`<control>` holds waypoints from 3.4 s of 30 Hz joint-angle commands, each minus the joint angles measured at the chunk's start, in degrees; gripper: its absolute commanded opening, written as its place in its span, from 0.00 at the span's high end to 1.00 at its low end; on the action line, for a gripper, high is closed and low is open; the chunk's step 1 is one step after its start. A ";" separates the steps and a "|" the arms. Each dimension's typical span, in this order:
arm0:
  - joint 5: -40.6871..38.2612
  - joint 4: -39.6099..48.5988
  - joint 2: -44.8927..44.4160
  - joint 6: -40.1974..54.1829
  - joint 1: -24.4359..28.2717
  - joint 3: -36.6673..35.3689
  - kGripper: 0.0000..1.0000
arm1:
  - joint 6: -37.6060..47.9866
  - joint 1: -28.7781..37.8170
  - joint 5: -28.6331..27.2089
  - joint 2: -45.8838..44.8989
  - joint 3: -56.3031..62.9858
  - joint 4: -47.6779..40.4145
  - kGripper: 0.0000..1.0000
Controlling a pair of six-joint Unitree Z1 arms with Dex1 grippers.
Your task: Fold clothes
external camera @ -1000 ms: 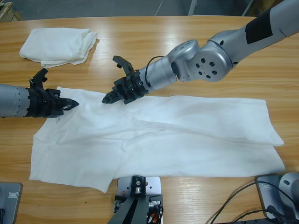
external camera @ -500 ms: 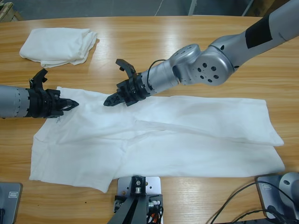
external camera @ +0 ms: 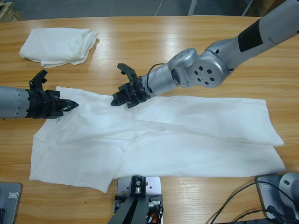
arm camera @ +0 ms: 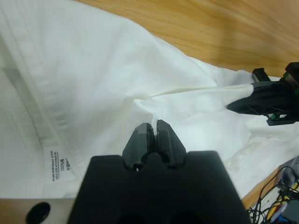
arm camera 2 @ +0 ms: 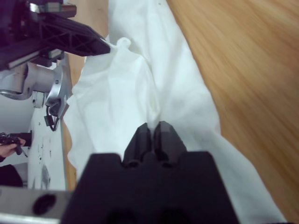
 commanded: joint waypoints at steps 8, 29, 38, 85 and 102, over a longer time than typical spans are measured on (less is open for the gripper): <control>0.83 -0.80 -0.49 -0.48 -2.79 0.05 1.00 | -1.36 0.28 -6.20 -13.87 3.69 13.19 1.00; 4.10 -0.75 -0.58 3.46 -3.92 -4.61 1.00 | -1.71 0.33 -8.29 -12.51 7.22 11.87 1.00; 5.77 -0.59 0.00 3.46 -3.90 -3.93 1.00 | -1.80 0.35 -10.35 -10.86 8.36 9.55 1.00; 6.75 21.82 -10.95 8.29 -14.53 -10.59 1.00 | -4.40 -0.16 -36.51 -42.66 8.85 53.95 1.00; 8.68 25.18 3.32 4.19 -21.83 -12.70 1.00 | 6.08 -7.72 -47.42 -33.05 18.17 53.02 1.00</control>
